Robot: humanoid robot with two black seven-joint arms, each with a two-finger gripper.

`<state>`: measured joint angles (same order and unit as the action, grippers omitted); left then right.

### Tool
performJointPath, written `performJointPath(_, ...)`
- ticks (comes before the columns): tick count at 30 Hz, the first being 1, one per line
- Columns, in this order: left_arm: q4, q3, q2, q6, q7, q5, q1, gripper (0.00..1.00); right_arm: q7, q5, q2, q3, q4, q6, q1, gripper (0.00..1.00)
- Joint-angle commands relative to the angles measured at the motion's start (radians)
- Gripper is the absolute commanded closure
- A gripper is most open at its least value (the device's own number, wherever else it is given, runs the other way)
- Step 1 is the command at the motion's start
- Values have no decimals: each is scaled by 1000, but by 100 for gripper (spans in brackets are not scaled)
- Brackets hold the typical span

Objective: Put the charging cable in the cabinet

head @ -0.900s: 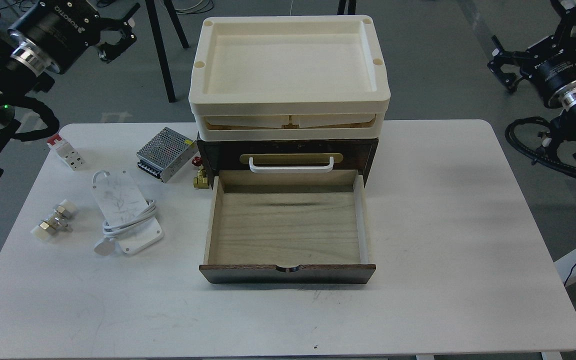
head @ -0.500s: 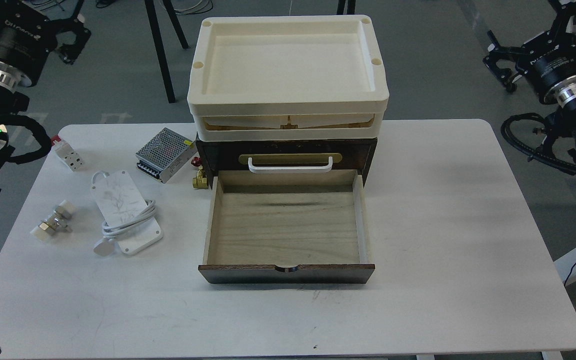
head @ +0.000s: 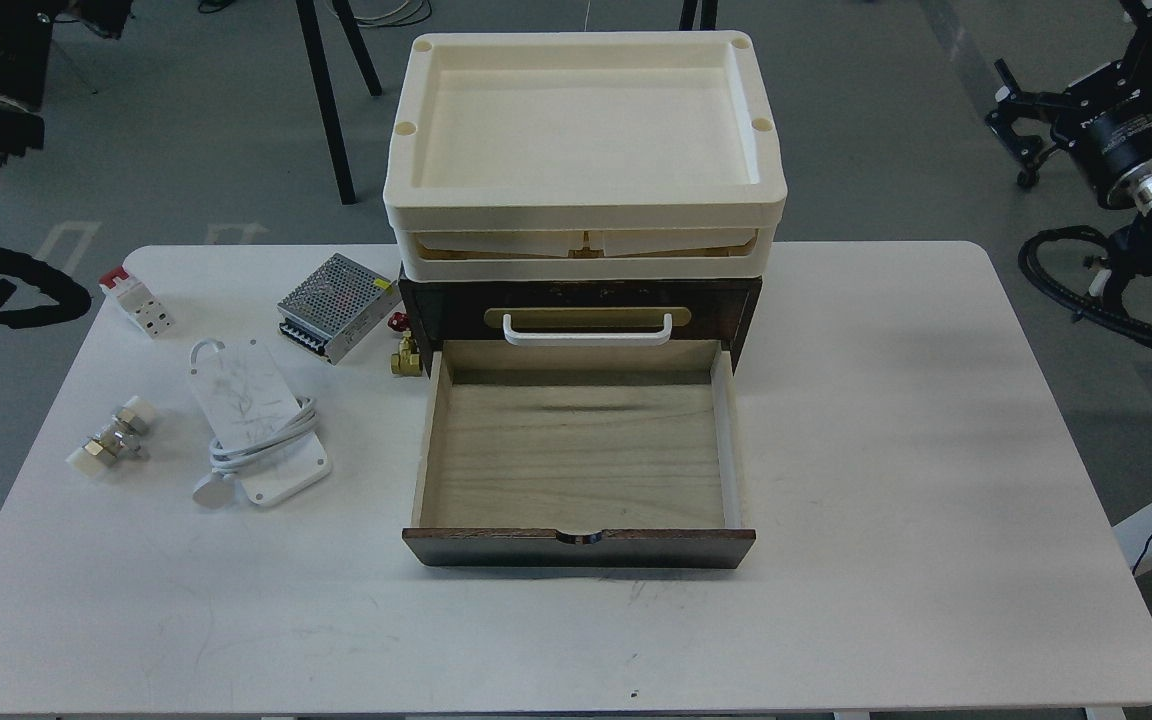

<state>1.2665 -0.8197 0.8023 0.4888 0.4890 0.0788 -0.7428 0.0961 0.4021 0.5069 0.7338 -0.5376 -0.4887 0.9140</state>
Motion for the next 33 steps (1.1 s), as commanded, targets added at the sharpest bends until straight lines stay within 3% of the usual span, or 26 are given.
performJointPath(1,198,57,145,0,0,-432,19,0,4,3,31,7,1,0,-12,0)
performJointPath(2,229,104,181,-31,0,-556,19,0,5,4,36,9,1,0,-20,0)
performJointPath(6,264,370,274,-336,0,-1102,19,0,4,4,39,13,-2,0,-52,0)
performJointPath(10,206,586,282,-521,0,-1471,16,0,5,4,39,21,-2,0,-57,0)
performJointPath(15,-16,685,255,-573,0,-1704,23,0,5,4,38,30,-2,0,-57,0)
performJointPath(19,-189,694,115,-585,0,-1922,26,1,5,4,38,30,-2,0,-57,0)
performJointPath(33,-533,749,-103,-634,0,-2024,77,1,5,3,50,29,7,0,-72,0)
